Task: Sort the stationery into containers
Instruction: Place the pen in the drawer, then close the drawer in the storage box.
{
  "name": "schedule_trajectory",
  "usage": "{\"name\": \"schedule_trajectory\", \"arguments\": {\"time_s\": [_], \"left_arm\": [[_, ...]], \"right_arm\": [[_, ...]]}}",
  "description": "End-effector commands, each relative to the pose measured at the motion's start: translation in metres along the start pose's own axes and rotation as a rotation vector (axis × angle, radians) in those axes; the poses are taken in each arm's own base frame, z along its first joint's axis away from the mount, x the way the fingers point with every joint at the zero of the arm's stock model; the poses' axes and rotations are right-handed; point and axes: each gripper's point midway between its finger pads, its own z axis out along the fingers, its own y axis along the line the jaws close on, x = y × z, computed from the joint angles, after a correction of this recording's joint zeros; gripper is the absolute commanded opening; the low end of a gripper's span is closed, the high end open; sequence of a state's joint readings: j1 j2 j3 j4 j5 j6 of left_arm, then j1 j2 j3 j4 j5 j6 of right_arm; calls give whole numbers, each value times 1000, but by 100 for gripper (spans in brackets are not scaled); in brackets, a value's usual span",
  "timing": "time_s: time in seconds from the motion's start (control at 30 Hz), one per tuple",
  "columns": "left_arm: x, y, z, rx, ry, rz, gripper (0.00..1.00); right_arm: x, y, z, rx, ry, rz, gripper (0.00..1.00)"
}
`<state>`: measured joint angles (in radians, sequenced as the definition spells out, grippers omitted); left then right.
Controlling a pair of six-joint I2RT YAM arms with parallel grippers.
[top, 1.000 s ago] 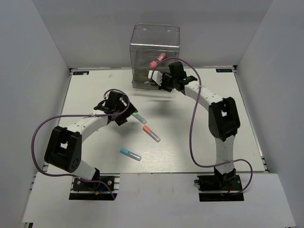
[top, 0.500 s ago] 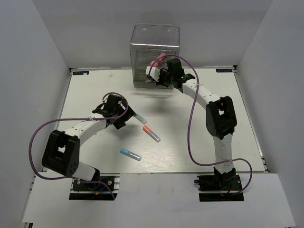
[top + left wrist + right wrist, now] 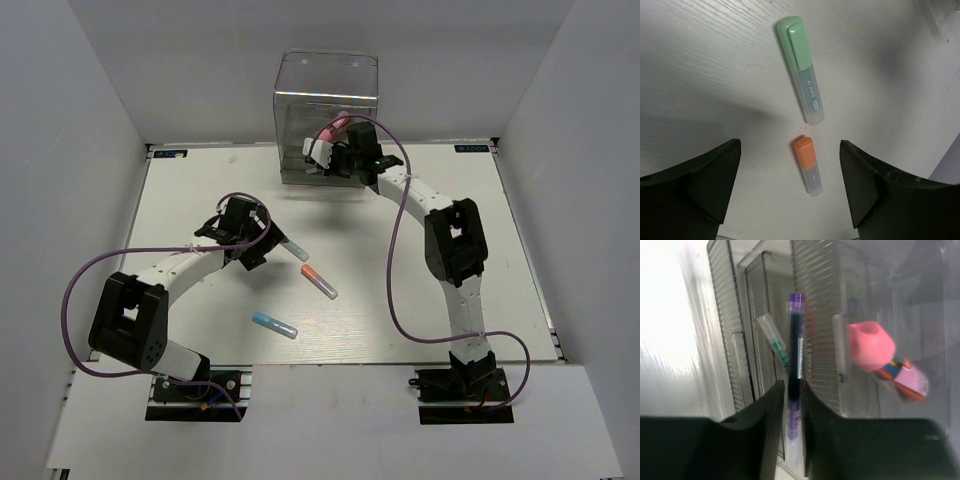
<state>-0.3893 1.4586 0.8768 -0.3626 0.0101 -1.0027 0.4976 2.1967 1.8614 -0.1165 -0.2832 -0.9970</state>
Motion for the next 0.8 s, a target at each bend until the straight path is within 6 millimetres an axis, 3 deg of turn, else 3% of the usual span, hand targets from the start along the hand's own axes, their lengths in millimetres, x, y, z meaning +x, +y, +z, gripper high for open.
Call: {"name": "schedule_trajectory", "arguments": {"time_s": [0.0, 0.1, 0.23, 0.3, 0.33, 0.37, 0.4, 0.43, 0.5, 0.57, 0.6, 0.77], "left_arm": [[-4, -7, -4, 23, -7, 2, 89], [-4, -10, -3, 27, 1, 2, 89], [-1, -8, 3, 15, 20, 11, 89], [-3, -14, 2, 35, 18, 12, 89], [-3, -14, 2, 35, 18, 12, 89], [-2, -12, 4, 27, 23, 11, 89], [-2, -12, 4, 27, 23, 11, 89], [-2, -15, 4, 40, 26, 12, 89], [-3, -16, 6, 39, 27, 12, 89], [-4, -18, 7, 39, 27, 21, 89], [-4, -18, 7, 39, 27, 21, 89], [-4, -20, 7, 51, 29, 21, 89]], "right_arm": [[-6, -19, 1, 42, -13, -14, 28], [-7, -16, 1, 22, -19, 5, 42], [-25, -14, -10, -8, -71, 35, 46], [-38, -13, -21, -35, -107, 49, 35], [-43, -5, -24, -74, -140, 59, 15], [-50, -6, -33, -82, -156, 62, 5], [-49, 2, -33, -110, -165, 52, 0], [-57, 18, -36, -179, -216, 58, 0], [-53, 40, -43, -270, -213, 48, 0], [-58, 48, -43, -325, -244, 43, 0], [-47, 64, -41, -385, -219, 58, 0], [-32, 64, -22, -414, -157, 75, 0]]}}
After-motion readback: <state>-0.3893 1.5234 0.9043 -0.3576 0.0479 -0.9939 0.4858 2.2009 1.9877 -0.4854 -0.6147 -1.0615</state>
